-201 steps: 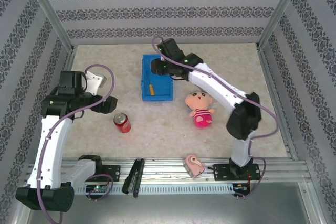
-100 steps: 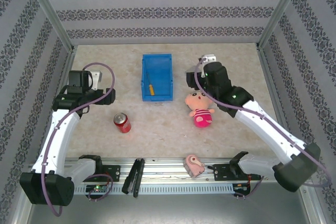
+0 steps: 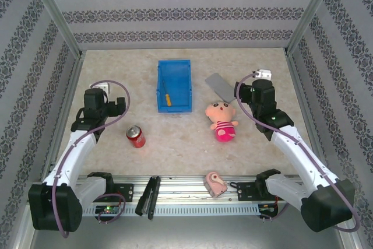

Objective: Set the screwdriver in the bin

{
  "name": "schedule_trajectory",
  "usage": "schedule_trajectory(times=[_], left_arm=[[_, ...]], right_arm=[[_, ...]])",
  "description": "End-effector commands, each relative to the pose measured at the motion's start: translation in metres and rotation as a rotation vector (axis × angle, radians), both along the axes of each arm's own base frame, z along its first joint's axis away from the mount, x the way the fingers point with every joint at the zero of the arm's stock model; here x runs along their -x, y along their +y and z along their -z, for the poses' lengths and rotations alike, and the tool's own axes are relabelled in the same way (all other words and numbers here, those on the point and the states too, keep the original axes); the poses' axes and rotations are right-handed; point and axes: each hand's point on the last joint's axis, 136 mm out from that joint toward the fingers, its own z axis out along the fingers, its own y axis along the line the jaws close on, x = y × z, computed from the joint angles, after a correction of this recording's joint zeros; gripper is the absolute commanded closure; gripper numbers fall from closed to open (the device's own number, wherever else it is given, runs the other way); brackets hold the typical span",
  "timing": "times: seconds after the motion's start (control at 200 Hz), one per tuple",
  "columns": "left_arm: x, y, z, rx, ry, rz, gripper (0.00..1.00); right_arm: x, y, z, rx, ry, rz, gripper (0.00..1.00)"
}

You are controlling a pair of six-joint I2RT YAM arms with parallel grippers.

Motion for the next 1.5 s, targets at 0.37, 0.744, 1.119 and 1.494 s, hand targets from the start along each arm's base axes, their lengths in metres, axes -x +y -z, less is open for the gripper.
schedule_trajectory(times=[0.37, 0.744, 1.119, 1.494], left_arm=[[-0.039, 0.007, 0.020, -0.022, -0.381, 0.006, 0.01], [-0.038, 0.015, 0.048, 0.002, -0.412, -0.046, 0.01], [-0.032, 0.016, 0.064, 0.011, -0.471, -0.053, 0.01], [-0.031, 0.016, 0.062, 0.009, -0.486, -0.059, 0.01]], right_arm=[[-0.007, -0.038, 0.049, 0.175, -0.139, 0.062, 0.02], [-0.013, -0.047, 0.100, 0.143, -0.190, 0.039, 0.02], [-0.037, -0.051, 0.126, 0.129, -0.201, 0.016, 0.02], [-0.041, -0.055, 0.131, 0.103, -0.146, 0.016, 0.02]])
